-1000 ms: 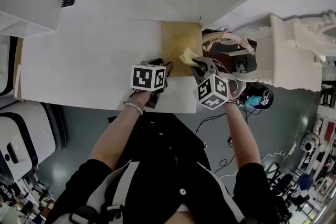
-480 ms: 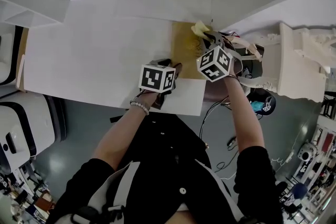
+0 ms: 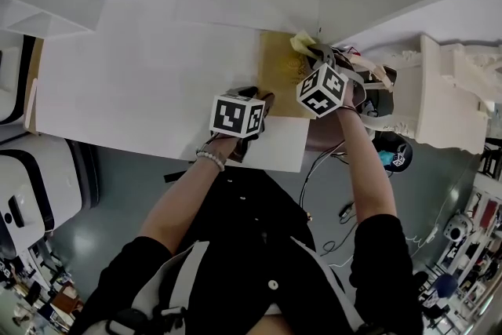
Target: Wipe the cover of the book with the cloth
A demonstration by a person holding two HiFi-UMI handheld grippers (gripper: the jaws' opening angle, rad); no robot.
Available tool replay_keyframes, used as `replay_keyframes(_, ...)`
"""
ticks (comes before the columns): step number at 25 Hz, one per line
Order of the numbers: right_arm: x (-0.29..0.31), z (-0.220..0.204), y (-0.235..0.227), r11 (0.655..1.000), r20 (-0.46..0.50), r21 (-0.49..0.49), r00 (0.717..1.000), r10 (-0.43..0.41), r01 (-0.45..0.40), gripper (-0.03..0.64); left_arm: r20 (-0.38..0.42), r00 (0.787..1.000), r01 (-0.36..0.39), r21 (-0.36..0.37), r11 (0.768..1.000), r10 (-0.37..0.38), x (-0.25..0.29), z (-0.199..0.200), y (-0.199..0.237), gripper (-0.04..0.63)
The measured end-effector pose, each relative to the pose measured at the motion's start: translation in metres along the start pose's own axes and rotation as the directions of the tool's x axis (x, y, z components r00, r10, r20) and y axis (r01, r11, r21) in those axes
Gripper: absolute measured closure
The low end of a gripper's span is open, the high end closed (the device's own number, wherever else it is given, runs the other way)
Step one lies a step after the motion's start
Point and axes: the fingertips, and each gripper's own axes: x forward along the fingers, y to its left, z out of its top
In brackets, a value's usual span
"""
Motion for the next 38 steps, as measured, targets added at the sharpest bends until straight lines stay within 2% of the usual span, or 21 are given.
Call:
replay_keyframes(8, -0.025, -0.007, 0.037, 0.995, 0.019, -0.075, 0.998, 0.065, -0.064, 0.584, 0.004, 1.0, -0.005, 0.007, 1.0, 0.005, -0.001, 0.0, -0.001, 0.4)
replay_keyframes(13, -0.039, -0.01, 0.057, 0.994, 0.034, -0.067, 0.996, 0.088, -0.086, 0.584, 0.005, 1.0, -0.008, 0.009, 1.0, 0.008, -0.001, 0.0, -0.001, 0.401)
replay_keyframes(22, -0.065, -0.013, 0.095, 0.986, 0.048, -0.116, 0.991, 0.125, -0.118, 0.584, 0.006, 1.0, -0.011, 0.011, 1.0, 0.011, -0.001, -0.001, -0.002, 0.4)
replay_keyframes(33, -0.095, -0.021, 0.14, 0.953, 0.047, -0.232, 0.977, 0.209, -0.193, 0.584, 0.004, 1.0, -0.006, 0.012, 1.0, 0.006, -0.001, -0.001, -0.001, 0.4)
replay_keyframes(36, -0.098, -0.023, 0.144, 0.94, 0.029, -0.243, 0.967, 0.252, -0.237, 0.584, 0.005, 1.0, -0.006, 0.012, 1.0, 0.006, -0.001, 0.0, -0.002, 0.402)
replay_keyframes(38, -0.101, -0.021, 0.141, 0.943, 0.032, -0.232, 0.967, 0.251, -0.238, 0.584, 0.004, 1.0, -0.004, 0.012, 1.0, 0.004, -0.001, -0.001, -0.002, 0.402)
